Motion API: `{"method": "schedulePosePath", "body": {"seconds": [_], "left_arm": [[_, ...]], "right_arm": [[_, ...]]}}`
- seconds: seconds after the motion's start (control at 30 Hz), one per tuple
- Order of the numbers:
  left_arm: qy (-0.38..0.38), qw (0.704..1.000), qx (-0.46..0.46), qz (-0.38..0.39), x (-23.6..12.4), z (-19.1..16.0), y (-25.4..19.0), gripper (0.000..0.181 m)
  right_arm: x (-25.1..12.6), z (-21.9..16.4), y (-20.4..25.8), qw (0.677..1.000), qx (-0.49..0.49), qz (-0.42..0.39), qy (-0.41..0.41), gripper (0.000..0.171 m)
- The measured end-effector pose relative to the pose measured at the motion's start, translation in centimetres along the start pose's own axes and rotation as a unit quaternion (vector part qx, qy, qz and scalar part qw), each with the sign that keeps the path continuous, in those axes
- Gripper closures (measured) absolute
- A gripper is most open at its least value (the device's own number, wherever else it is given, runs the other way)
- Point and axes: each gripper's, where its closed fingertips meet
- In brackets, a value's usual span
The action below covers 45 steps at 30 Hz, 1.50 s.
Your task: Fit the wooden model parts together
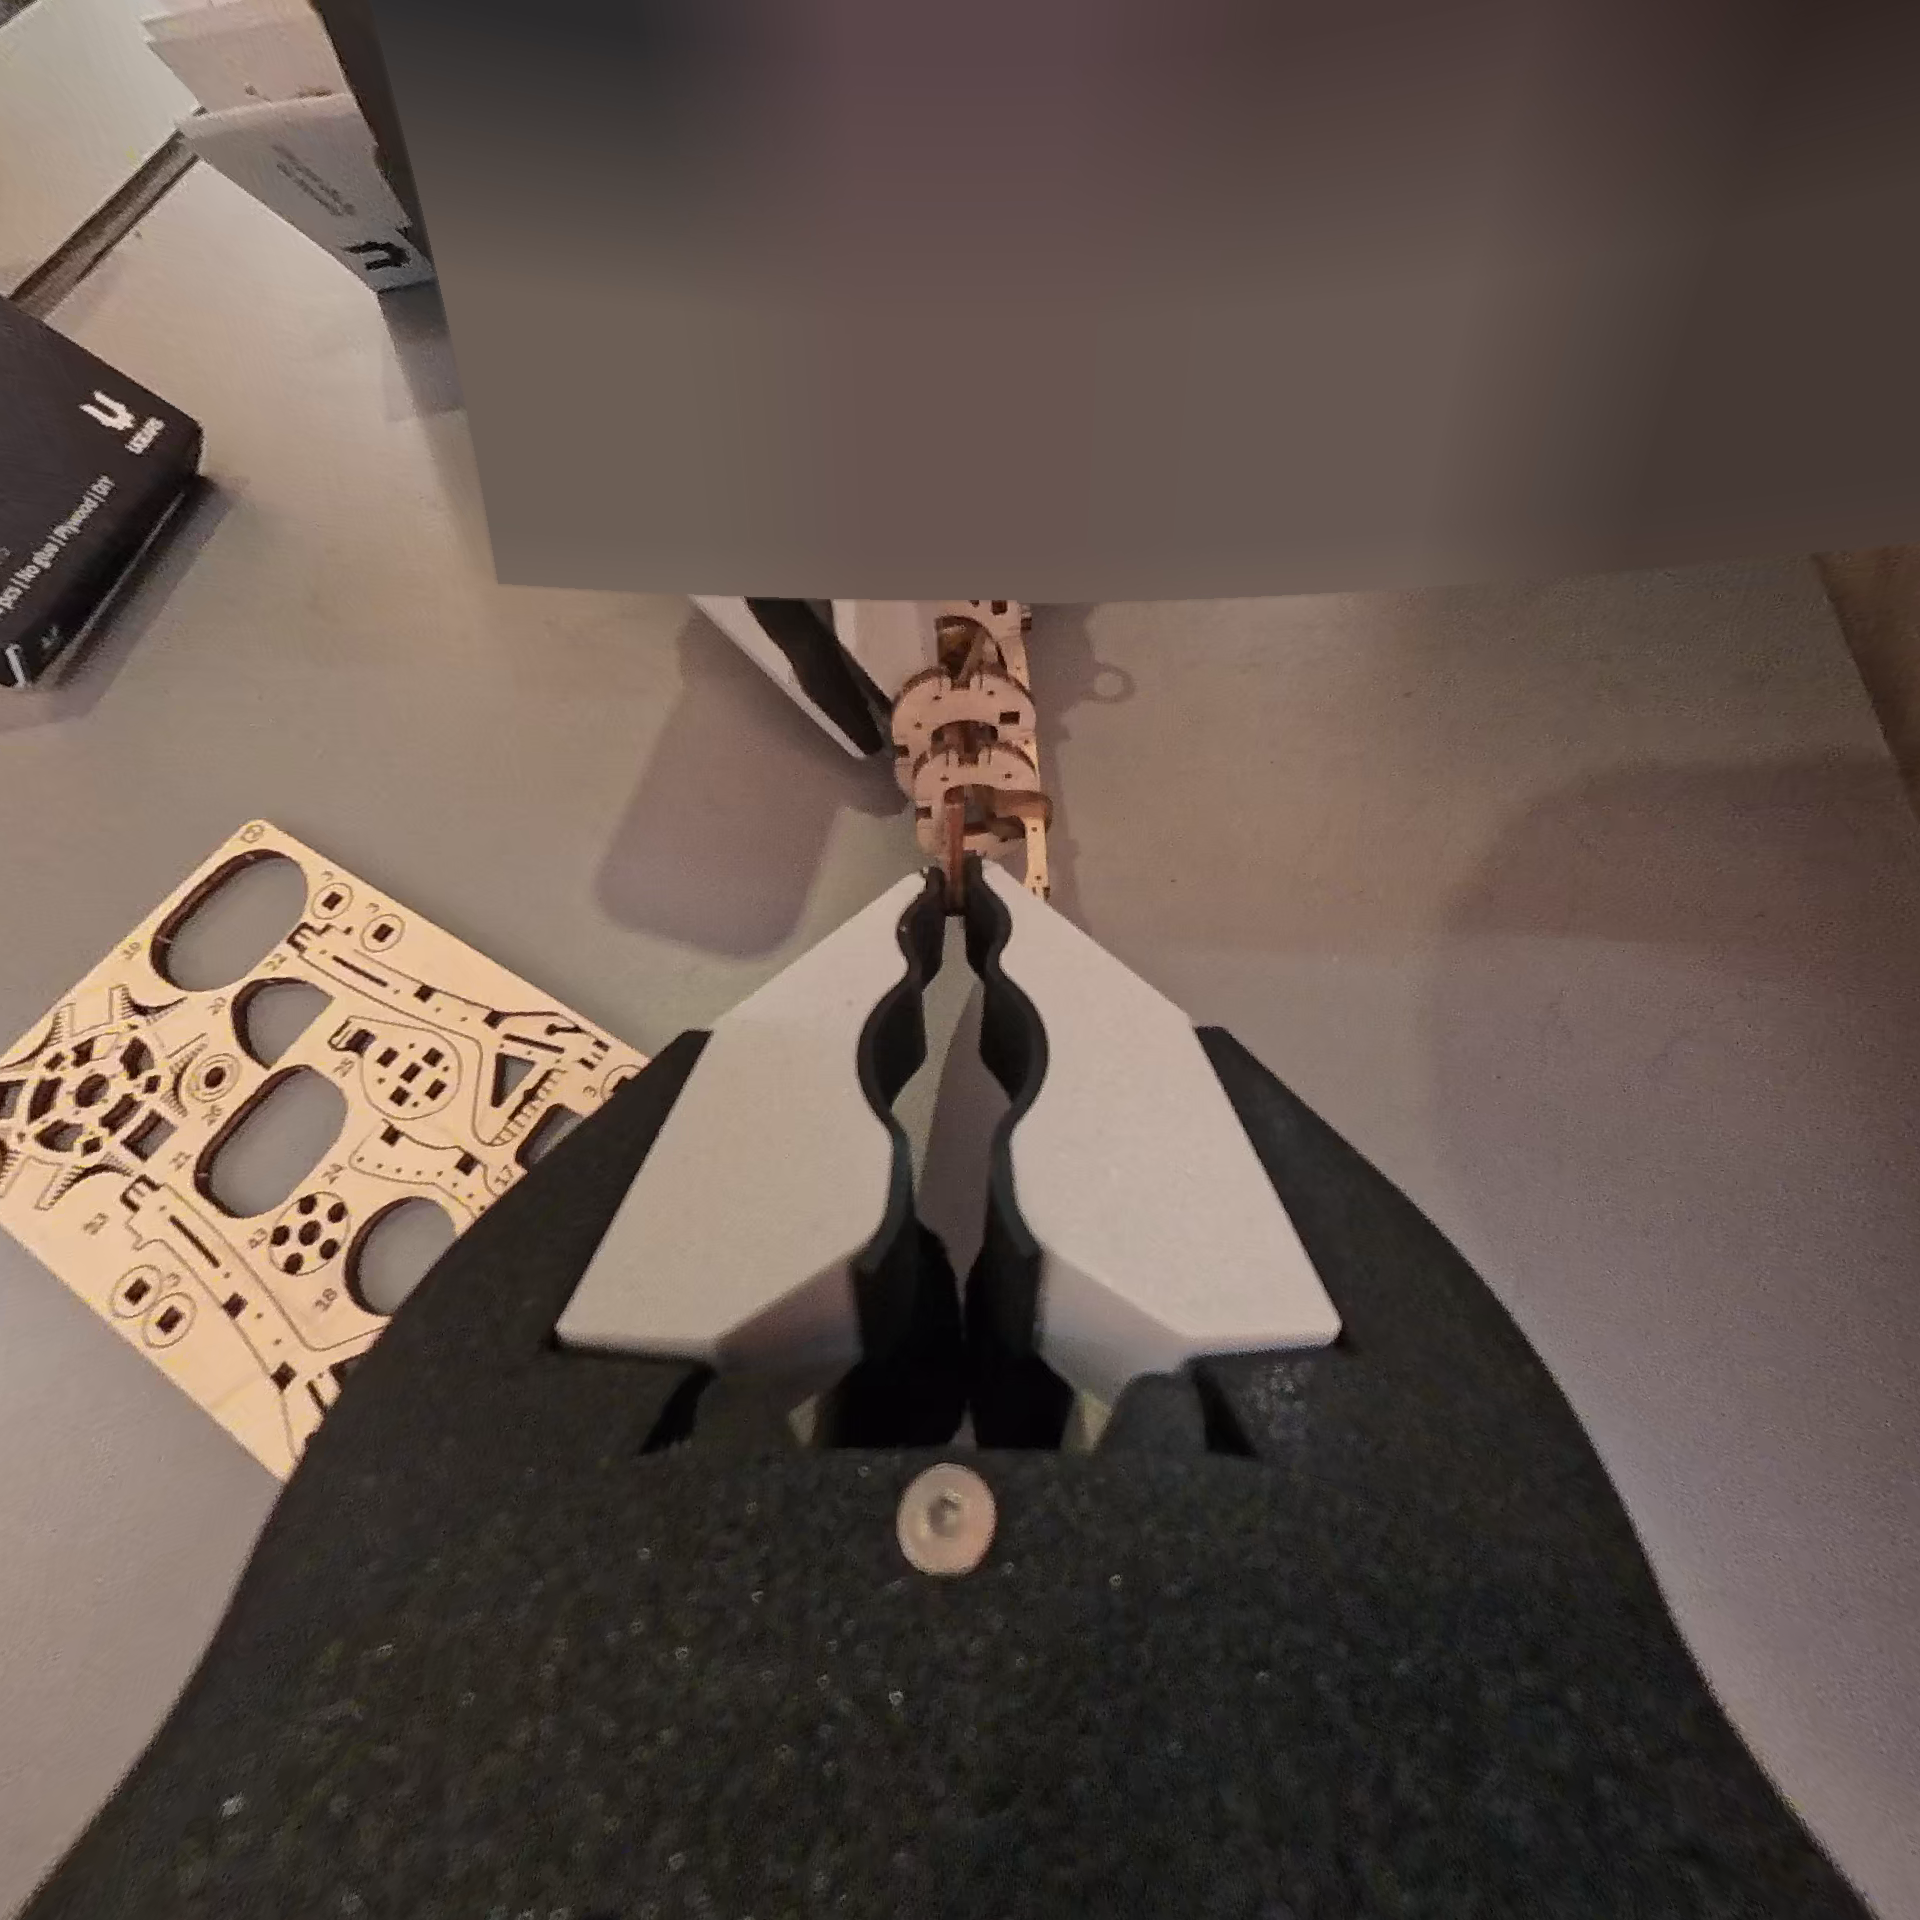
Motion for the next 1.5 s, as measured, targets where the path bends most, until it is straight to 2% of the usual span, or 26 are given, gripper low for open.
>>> {"method": "schedulePosePath", "body": {"seconds": [0.3, 0.57, 1.5], "left_arm": [[-0.008, 1.000, -0.008, -0.003, -0.2, 0.2, 0.1, 0.181], [-0.006, 1.000, -0.015, -0.009, -0.2, 0.2, 0.1, 0.181], [0.024, 0.998, -0.046, -0.019, 0.2, -0.8, 0.1, 0.181]], "right_arm": [[-1.5, 0.6, 0.1, 1.000, -0.008, -0.005, -0.020, 0.156], [-0.7, 0.2, 1.2, 1.000, -0.025, 0.014, -0.002, 0.153], [0.5, -0.3, 0.6, 0.995, -0.067, -0.063, 0.039, 0.150]]}}
Point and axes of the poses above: each gripper's, where its closed fingertips meet, x out along the fingers, z out of its top, y = z × x across the jaws, and after that the axes turned 4 degrees about -x, right-handed
